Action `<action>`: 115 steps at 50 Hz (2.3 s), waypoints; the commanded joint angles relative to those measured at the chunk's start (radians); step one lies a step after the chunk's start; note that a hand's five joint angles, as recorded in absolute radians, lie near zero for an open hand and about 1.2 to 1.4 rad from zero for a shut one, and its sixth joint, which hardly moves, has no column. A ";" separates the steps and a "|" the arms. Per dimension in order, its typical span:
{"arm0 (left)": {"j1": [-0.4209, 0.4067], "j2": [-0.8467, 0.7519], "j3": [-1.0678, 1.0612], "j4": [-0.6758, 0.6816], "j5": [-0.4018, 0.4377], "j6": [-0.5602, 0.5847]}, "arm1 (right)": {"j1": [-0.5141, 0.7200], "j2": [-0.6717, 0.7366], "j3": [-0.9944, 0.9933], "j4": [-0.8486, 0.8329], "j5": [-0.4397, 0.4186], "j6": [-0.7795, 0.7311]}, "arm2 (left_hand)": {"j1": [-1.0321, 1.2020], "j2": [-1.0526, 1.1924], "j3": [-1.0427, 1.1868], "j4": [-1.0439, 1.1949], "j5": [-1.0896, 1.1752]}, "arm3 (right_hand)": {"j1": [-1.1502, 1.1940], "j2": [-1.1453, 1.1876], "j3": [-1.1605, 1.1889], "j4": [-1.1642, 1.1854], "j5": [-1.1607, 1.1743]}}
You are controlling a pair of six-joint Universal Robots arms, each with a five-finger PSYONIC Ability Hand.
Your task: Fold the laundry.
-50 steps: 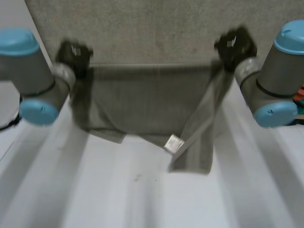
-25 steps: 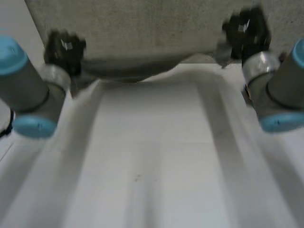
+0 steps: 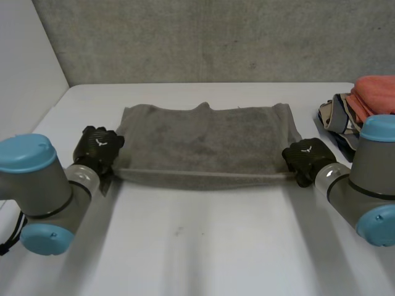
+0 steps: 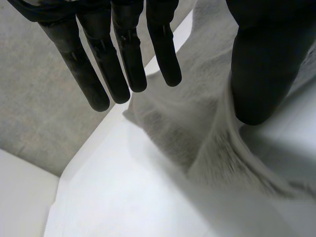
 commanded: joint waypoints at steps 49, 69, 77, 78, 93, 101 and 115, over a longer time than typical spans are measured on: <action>0.025 -0.030 0.330 -0.265 0.072 -0.090 | -0.255 0.028 0.027 0.084 -0.258 -0.029 | 0.742 0.746 0.746 0.752 0.755 | -0.542 -0.622 -0.629 -0.633 -0.583; 0.025 -0.147 0.484 -0.308 -0.024 -0.082 | -0.252 0.081 -0.019 0.058 -0.255 -0.078 | 0.742 0.746 0.746 0.752 0.755 | -0.407 -0.486 -0.494 -0.498 -0.448; 0.026 -0.147 0.469 -0.314 -0.024 -0.085 | -0.250 0.123 -0.080 0.058 -0.249 -0.080 | 0.742 0.746 0.746 0.752 0.755 | -0.342 -0.422 -0.430 -0.433 -0.383; 0.026 -0.147 0.467 -0.317 -0.024 -0.085 | -0.250 0.126 -0.085 0.058 -0.249 -0.080 | 0.742 0.746 0.746 0.752 0.755 | -0.336 -0.416 -0.424 -0.427 -0.377; 0.026 -0.128 0.430 -0.375 -0.024 -0.089 | -0.231 0.158 -0.189 0.056 -0.254 -0.060 | 0.742 0.746 0.746 0.752 0.755 | 0.288 0.208 0.200 0.197 0.247; 0.023 0.043 0.266 -0.451 -0.018 -0.084 | -0.241 0.023 -0.148 0.134 -0.238 -0.083 | 0.742 0.746 0.746 0.752 0.755 | 0.288 0.208 0.200 0.197 0.247; 0.063 0.458 -0.337 -0.618 -0.012 0.273 | -0.373 -0.308 0.171 0.711 -0.107 -0.596 | 0.742 0.746 0.746 0.752 0.755 | 0.288 0.208 0.200 0.197 0.247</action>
